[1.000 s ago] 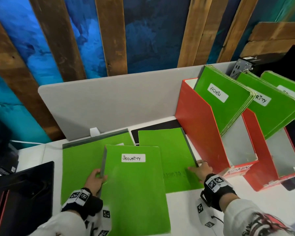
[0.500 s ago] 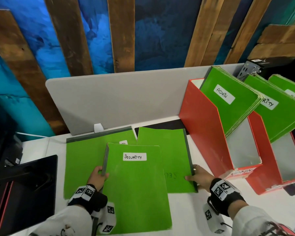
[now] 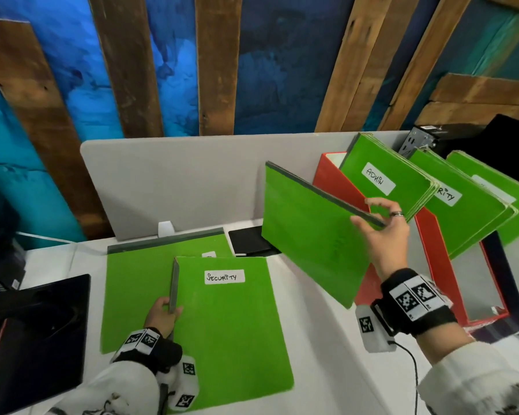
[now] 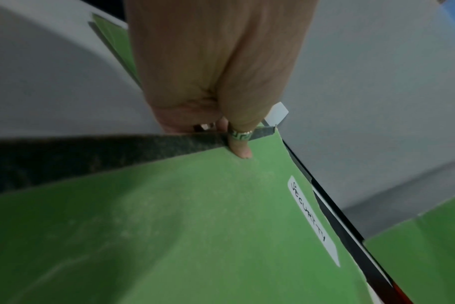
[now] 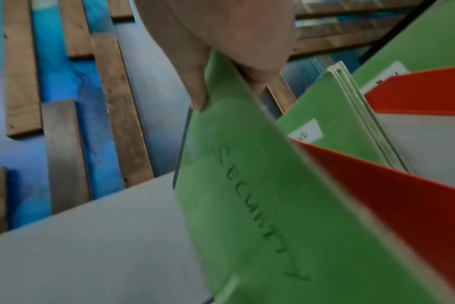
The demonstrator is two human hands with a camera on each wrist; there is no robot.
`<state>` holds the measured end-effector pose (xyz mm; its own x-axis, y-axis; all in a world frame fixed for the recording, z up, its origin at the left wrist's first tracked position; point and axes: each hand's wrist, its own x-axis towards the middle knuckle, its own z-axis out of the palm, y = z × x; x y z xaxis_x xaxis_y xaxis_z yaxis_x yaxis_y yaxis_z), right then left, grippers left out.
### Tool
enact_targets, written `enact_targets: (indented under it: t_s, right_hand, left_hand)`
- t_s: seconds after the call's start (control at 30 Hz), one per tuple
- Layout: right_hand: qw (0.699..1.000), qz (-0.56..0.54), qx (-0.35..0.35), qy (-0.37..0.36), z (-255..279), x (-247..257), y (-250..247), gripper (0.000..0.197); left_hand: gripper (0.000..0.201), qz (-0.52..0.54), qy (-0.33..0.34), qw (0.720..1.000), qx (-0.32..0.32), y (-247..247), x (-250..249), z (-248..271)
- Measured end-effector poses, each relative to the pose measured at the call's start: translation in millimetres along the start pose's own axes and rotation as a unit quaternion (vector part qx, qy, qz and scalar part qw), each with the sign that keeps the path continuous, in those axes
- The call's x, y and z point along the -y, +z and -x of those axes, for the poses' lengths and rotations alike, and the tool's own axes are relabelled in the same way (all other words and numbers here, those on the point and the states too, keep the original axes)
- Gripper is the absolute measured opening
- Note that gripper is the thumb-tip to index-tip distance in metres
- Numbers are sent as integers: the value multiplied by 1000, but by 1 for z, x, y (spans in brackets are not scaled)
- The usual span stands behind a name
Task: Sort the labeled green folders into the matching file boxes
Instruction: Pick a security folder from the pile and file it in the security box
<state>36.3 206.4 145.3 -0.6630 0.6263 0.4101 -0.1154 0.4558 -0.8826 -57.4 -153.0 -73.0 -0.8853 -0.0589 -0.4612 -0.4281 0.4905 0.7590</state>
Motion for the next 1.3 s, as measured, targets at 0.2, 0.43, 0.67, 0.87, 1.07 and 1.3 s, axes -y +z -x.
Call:
enact_targets:
  t_s: [0.2, 0.43, 0.67, 0.87, 1.07, 1.3]
  right_hand:
    - [995, -67, -9, -73, -19, 49, -13, 42]
    - [968, -8, 250, -28, -23, 49, -9, 39]
    - [925, 129, 354, -56, -26, 29, 11, 39]
    - [937, 144, 310, -71, -31, 37, 27, 47]
    - [951, 131, 274, -53, -26, 40, 39, 45]
    - [960, 242, 142, 10, -12, 11, 17, 81]
  left_hand:
    - [41, 12, -7, 1000, 1, -1, 2, 4]
    - [38, 85, -44, 995, 22, -4, -7, 9]
    - [19, 221, 18, 970, 103, -12, -45, 33]
    - [12, 187, 157, 957, 154, -22, -118, 94]
    - [75, 111, 220, 948, 203, -9, -133, 108]
    - [63, 191, 261, 936, 137, -21, -149, 99]
